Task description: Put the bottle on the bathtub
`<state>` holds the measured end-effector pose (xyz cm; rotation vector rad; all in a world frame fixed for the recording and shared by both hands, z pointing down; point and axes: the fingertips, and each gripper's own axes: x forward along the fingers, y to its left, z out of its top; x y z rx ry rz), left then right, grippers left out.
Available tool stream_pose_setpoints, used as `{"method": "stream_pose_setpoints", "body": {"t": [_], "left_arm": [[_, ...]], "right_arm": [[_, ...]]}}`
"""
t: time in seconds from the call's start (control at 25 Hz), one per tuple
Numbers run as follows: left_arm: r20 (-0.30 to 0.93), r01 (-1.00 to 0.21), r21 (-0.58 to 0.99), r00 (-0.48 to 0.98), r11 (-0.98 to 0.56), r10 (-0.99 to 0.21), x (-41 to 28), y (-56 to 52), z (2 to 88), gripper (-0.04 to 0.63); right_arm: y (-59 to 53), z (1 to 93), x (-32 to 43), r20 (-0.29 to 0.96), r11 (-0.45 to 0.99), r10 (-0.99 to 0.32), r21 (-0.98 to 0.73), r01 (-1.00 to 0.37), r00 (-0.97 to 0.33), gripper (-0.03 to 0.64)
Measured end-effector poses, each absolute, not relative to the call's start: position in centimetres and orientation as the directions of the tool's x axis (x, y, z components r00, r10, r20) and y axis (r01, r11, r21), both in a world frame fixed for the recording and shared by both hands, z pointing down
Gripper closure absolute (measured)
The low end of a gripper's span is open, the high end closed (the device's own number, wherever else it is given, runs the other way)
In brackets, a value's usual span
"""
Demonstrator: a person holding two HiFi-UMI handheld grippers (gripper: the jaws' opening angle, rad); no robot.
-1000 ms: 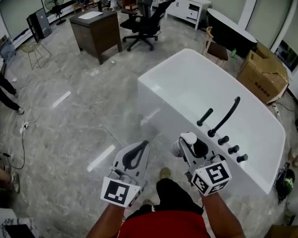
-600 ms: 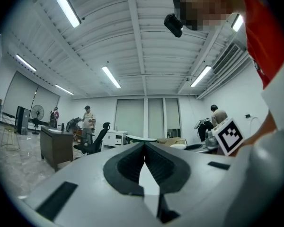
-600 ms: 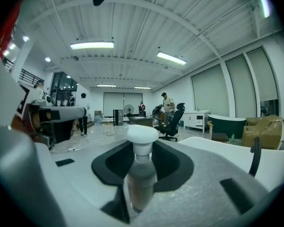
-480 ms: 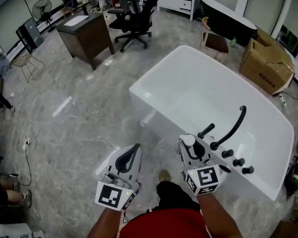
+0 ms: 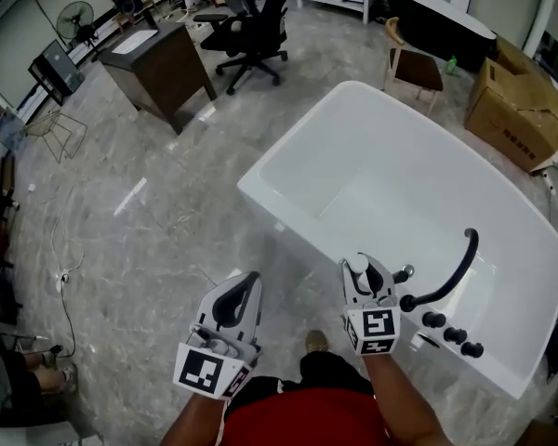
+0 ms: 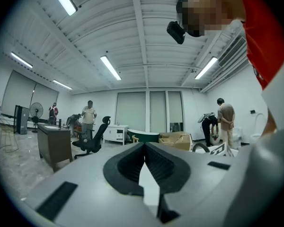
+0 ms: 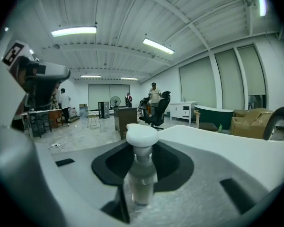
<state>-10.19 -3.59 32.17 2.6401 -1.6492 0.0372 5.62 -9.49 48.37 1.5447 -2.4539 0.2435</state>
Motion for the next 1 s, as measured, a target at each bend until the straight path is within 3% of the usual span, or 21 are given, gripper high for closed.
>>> {"method": "stream_pose_setpoints", "body": {"t": [0.56, 1.0], "left_arm": [[0.153, -0.849, 0.040, 0.525, -0.526, -0.837, -9.6, -9.1, 36.0, 0.584], [0.180, -0.810, 0.043, 0.582, -0.585, -0.793, -10.9, -10.5, 37.2, 0.584]], "right_arm": [[-15.8, 57.5, 9.2, 0.397, 0.223, -0.895, 0.002, -0.975, -0.203, 0.503], [-16.1, 59.4, 10.0, 0.409, 0.150, -0.904, 0.024, -0.988, -0.127, 0.502]]}}
